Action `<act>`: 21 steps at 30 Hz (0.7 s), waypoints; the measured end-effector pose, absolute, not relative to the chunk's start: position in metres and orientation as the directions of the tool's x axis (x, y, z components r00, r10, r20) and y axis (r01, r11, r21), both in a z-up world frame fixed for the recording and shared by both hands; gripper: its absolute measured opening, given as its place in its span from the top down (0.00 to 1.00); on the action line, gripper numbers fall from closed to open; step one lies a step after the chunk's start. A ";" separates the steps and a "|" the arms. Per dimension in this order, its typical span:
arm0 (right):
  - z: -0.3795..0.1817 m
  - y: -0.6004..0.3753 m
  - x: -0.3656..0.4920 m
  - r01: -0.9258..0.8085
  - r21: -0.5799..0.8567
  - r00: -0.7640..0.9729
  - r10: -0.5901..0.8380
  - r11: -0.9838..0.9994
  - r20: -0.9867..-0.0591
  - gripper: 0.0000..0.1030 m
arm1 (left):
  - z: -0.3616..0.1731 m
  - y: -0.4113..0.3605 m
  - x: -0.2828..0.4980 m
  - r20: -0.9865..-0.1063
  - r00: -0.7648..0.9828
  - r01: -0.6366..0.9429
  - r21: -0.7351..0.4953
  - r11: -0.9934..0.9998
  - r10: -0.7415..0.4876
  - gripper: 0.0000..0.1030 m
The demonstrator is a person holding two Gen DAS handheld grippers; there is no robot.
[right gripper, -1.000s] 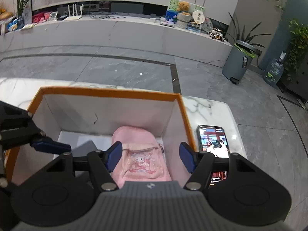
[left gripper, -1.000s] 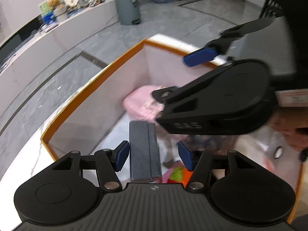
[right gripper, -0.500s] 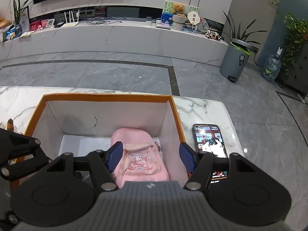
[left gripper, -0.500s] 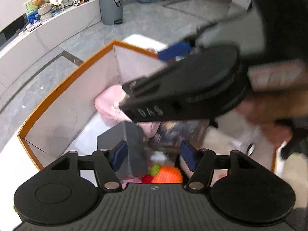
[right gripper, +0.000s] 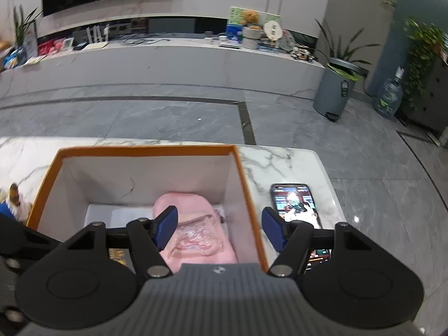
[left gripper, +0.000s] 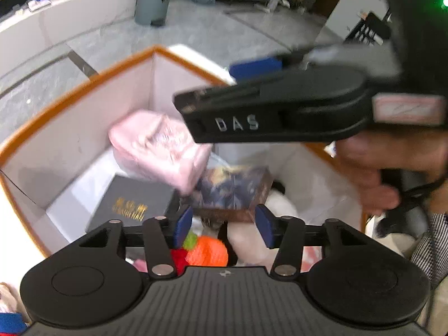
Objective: Organize objects
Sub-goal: 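Open both tools to drop the backpack and gray box into the box, then move both tools back to the table toward the bear doll and white box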
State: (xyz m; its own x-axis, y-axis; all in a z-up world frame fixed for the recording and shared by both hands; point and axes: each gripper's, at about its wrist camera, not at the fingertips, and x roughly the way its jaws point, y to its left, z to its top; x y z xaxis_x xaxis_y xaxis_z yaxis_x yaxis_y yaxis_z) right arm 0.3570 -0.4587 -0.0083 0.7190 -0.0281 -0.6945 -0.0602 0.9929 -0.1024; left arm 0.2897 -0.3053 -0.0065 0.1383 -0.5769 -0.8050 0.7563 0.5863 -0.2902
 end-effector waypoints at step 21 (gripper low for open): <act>0.022 -0.414 0.334 -0.071 -0.078 0.727 -0.002 0.994 -0.687 0.34 | 0.056 -0.207 0.276 -0.707 0.331 0.641 -0.318 0.698 -0.625 0.34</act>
State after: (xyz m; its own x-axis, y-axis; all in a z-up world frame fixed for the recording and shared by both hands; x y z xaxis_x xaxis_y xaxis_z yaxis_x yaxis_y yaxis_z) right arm 0.3344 -0.4142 0.0219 0.7270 -0.0018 -0.6866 -0.0709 0.9945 -0.0776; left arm 0.2764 -0.2067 0.0565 0.3310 -0.6253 -0.7067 0.6414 0.6984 -0.3176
